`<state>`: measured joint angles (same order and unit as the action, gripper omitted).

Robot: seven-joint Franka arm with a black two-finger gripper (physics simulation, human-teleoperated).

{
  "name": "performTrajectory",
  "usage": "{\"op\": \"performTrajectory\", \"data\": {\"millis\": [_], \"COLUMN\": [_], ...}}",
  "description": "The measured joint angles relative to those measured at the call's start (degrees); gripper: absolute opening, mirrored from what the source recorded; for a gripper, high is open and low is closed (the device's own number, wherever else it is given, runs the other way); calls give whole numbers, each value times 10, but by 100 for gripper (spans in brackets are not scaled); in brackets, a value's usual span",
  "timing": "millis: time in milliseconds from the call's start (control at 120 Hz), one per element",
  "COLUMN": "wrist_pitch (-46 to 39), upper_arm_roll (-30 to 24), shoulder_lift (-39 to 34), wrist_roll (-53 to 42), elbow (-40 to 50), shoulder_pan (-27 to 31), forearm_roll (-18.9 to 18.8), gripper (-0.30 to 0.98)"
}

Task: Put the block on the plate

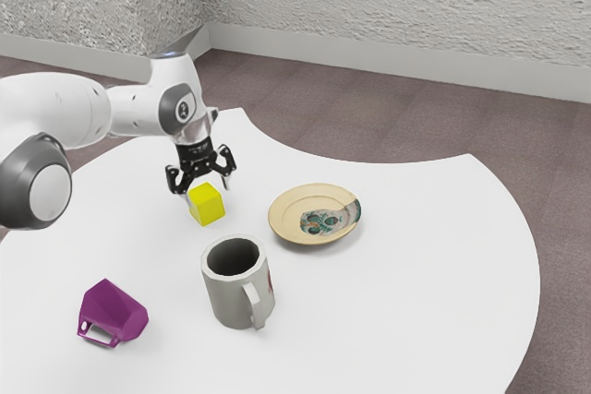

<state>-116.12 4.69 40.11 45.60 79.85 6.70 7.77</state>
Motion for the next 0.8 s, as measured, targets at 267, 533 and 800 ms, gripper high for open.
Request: {"op": "performTrajectory", "data": {"millis": [267,533,800], "wrist_pitch": [-6,-7,-8], "upper_arm_roll": [-6,-7,-23], "shoulder_lift": [13,17,26], "wrist_roll": [-5,-8,-16], "elbow": [0,0,-12], "shoulder_pan": [6,9,26], "forearm_roll": [1,2,2], "gripper": [69,69,69]}}
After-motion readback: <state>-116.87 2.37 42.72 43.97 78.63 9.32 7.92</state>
